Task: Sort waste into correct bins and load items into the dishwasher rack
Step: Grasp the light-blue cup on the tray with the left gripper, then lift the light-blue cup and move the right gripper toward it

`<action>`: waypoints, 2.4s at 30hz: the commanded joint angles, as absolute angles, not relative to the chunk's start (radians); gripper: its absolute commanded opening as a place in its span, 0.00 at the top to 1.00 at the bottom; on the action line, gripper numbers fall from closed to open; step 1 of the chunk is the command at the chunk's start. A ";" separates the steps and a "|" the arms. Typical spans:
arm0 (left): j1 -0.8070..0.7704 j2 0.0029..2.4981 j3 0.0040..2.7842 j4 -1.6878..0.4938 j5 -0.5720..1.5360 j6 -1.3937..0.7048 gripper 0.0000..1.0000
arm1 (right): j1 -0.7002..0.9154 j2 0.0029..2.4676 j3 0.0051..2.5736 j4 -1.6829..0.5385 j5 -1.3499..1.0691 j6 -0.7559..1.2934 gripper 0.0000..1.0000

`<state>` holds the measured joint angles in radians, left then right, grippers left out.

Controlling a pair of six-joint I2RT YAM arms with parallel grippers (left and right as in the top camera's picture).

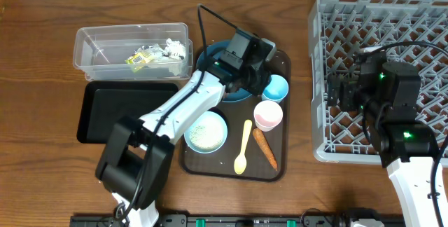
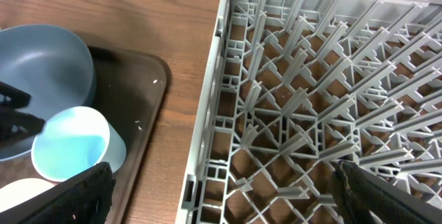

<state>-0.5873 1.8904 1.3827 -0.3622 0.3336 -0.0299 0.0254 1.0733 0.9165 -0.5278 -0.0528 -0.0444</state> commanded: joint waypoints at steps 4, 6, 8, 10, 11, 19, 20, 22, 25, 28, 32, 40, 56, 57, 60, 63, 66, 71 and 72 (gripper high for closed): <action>-0.591 1.948 1.392 -0.365 0.324 -0.043 0.53 | 0.029 1.081 0.939 -0.536 -0.049 -0.039 0.01; -0.593 1.958 1.392 -0.365 0.324 -0.043 0.53 | 0.029 1.081 0.939 -0.535 -0.049 -0.039 0.01; -0.593 1.963 1.392 -0.365 0.324 -0.043 0.55 | 0.029 1.081 0.939 -0.535 -0.049 -0.039 0.01; -0.593 1.964 1.392 -0.365 0.324 -0.043 0.62 | 0.029 1.081 0.939 -0.535 -0.049 -0.039 0.01; -0.593 1.965 1.392 -0.365 0.324 -0.043 0.64 | 0.029 1.081 0.939 -0.535 -0.049 -0.039 0.01; -0.593 1.973 1.392 -0.359 0.324 -0.043 0.87 | 0.029 1.081 0.939 -0.535 -0.049 -0.039 0.01; -0.592 1.973 1.392 -0.359 0.324 -0.043 0.89 | 0.029 1.081 0.939 -0.535 -0.049 -0.039 0.01; -0.592 1.973 1.392 -0.359 0.324 -0.043 0.92 | 0.029 1.081 0.939 -0.535 -0.049 -0.039 0.01; -0.592 1.973 1.392 -0.359 0.324 -0.043 0.94 | 0.029 1.081 0.939 -0.535 -0.049 -0.039 0.01; -0.591 1.973 1.392 -0.353 0.324 -0.043 0.94 | 0.029 1.081 0.939 -0.535 -0.049 -0.039 0.01; -0.584 1.965 1.392 -0.322 0.324 -0.048 0.94 | 0.029 1.081 0.939 -0.537 -0.049 -0.039 0.01; -0.489 1.842 1.393 -0.254 0.326 -0.176 0.94 | 0.027 1.081 0.939 -0.542 0.089 0.004 0.01; -0.086 1.805 1.393 -0.091 1.263 -0.422 0.94 | -0.130 1.359 0.939 -0.251 -0.993 -0.117 0.01; -0.083 1.805 1.393 -0.076 1.297 -0.421 0.94 | -0.125 1.383 0.939 -0.221 -1.074 -0.130 0.01; -0.085 1.805 1.393 -0.068 1.308 -0.421 0.94 | -0.101 1.466 0.939 -0.112 -1.295 -0.136 0.01; -0.094 1.806 1.393 -0.068 1.308 -0.425 0.94 | -0.074 1.522 0.939 -0.031 -1.375 -0.136 0.01; -0.110 1.806 1.393 -0.068 1.308 -0.432 0.94 | -0.040 1.556 0.939 0.028 -1.377 -0.136 0.01; -0.141 1.806 1.393 -0.064 1.291 -0.472 0.94 | 0.017 1.568 0.939 0.126 -1.304 -0.125 0.01; -0.148 1.806 1.393 -0.060 1.290 -0.478 0.94 | 0.026 1.568 0.939 0.146 -1.280 -0.113 0.01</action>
<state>-0.1284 1.8030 1.3842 -0.0700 1.2709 -0.4435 -0.0051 1.5635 0.9222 0.1207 -1.2861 -0.1169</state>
